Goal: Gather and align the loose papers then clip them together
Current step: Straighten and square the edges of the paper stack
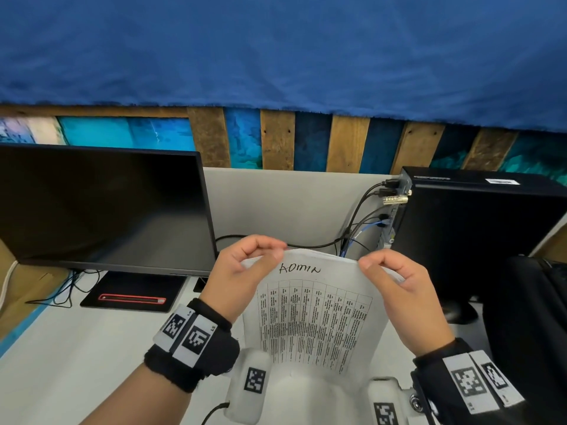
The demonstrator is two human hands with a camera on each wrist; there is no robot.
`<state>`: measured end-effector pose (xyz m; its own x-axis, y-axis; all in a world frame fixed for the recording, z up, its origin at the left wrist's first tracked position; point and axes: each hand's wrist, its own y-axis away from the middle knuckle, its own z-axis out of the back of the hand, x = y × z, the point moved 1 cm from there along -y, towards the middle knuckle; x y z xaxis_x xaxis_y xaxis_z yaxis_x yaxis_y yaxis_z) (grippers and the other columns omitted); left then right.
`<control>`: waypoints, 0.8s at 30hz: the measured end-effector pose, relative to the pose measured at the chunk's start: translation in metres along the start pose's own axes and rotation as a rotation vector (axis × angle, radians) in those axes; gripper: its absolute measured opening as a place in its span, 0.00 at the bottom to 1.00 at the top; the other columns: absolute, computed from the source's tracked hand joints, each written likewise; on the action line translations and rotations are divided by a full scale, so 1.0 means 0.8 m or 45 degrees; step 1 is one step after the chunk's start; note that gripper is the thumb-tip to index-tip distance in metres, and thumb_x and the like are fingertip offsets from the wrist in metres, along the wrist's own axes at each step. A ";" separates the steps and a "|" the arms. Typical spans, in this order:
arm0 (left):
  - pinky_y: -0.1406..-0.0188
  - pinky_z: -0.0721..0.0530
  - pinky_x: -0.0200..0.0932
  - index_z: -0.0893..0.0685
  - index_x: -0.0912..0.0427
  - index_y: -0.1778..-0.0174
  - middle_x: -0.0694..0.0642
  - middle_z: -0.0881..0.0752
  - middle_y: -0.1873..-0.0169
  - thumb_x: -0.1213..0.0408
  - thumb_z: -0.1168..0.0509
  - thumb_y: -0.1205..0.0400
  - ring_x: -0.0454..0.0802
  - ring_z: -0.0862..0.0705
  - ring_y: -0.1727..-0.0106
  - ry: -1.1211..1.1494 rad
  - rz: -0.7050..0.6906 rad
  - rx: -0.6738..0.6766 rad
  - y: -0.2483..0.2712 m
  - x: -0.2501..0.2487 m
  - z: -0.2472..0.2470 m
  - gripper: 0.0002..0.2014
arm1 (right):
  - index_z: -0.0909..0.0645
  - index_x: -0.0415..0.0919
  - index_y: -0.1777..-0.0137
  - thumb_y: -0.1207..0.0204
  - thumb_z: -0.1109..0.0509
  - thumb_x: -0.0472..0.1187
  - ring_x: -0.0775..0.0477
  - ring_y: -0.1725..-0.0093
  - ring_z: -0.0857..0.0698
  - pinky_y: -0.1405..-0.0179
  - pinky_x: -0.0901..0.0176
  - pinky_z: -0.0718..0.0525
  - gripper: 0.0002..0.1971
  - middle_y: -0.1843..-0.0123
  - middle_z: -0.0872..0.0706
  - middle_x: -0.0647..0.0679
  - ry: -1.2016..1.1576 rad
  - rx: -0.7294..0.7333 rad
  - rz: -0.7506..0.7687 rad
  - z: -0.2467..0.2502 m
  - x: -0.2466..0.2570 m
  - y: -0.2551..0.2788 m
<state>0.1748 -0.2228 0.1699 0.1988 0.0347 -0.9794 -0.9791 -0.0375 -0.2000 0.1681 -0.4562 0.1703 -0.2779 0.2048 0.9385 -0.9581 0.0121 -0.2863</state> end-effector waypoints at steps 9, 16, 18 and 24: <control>0.56 0.11 0.48 0.09 0.58 0.57 0.57 0.06 0.59 0.62 0.27 0.29 0.53 0.08 0.56 -0.063 0.031 0.092 -0.004 -0.006 0.013 0.07 | 0.12 0.45 0.61 0.24 0.30 0.36 0.61 0.65 0.15 0.63 0.65 0.19 0.07 0.64 0.10 0.56 0.090 0.074 0.019 0.014 0.015 -0.017; 0.65 0.09 0.47 0.13 0.62 0.55 0.59 0.07 0.63 0.61 0.31 0.32 0.54 0.08 0.63 0.157 0.048 0.088 -0.013 -0.021 0.025 0.13 | 0.12 0.40 0.59 0.24 0.30 0.36 0.42 0.61 0.13 0.56 0.44 0.16 0.06 0.61 0.10 0.42 -0.103 0.110 -0.109 0.026 0.023 -0.030; 0.67 0.10 0.47 0.14 0.63 0.56 0.60 0.08 0.63 0.62 0.29 0.30 0.54 0.09 0.64 0.196 0.071 0.077 -0.012 -0.016 0.025 0.10 | 0.12 0.39 0.59 0.24 0.30 0.35 0.41 0.61 0.14 0.55 0.42 0.17 0.06 0.61 0.11 0.41 -0.123 0.117 -0.136 0.024 0.022 -0.030; 0.61 0.10 0.47 0.16 0.66 0.52 0.61 0.09 0.60 0.63 0.29 0.26 0.54 0.10 0.61 0.539 0.235 0.118 -0.007 -0.003 0.018 0.12 | 0.11 0.44 0.62 0.25 0.30 0.34 0.45 0.61 0.14 0.57 0.46 0.17 0.08 0.63 0.10 0.46 -0.098 0.095 -0.125 0.018 0.014 -0.026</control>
<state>0.1789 -0.2080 0.1740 0.0023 -0.3754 -0.9269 -0.9957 0.0853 -0.0370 0.1838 -0.4680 0.1898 -0.1847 0.1304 0.9741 -0.9826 -0.0452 -0.1803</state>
